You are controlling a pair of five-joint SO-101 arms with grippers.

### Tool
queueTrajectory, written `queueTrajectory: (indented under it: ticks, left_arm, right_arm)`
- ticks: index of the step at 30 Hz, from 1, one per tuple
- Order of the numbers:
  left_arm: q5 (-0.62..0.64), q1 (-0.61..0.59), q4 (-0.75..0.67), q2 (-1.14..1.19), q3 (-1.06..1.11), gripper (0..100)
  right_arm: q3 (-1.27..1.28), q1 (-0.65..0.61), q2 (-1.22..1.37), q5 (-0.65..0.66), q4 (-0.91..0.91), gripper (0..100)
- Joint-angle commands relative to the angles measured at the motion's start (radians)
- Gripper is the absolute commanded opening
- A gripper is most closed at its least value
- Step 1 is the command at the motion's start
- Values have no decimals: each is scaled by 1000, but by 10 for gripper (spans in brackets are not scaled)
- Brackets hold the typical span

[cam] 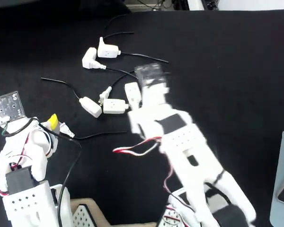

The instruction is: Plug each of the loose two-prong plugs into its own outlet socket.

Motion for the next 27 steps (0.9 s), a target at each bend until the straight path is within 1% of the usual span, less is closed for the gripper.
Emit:
queueTrajectory:
  ticks: [1,6,10,12,14,18,20,22,23,25,27]
  left_arm:
    - [8,-1,-20,-8,-4,254]
    - [8,-1,-20,-8,-2,254]
    - [8,-1,-20,-8,-2,254]
    - [8,-1,-20,-8,-2,254]
    - [8,-1,-20,-8,-2,254]
    - [8,-1,-20,-8,-2,254]
    - [8,-1,-20,-8,-2,254]
    - [8,-1,-20,-8,-2,254]
    - [8,-1,-20,-8,-2,254]
    - [8,-1,-20,-8,-2,254]
    - [8,-1,-20,-8,-2,254]
  right_arm:
    - [-8,121,-58,-176,51,14]
    - [-2,255,-58,-350,49,16]
    - [5,347,-56,-440,51,17]
    - [19,377,-56,-463,51,22]
    - [41,391,-56,-466,51,80]
    - [56,388,-56,-465,66,277]
    - [35,379,-58,-457,112,313]
    - [-5,362,-58,-450,180,299]
    - [-28,359,-58,-423,212,286]
    - [-73,367,-64,-307,250,262]
    - [-104,396,-58,-129,256,241]
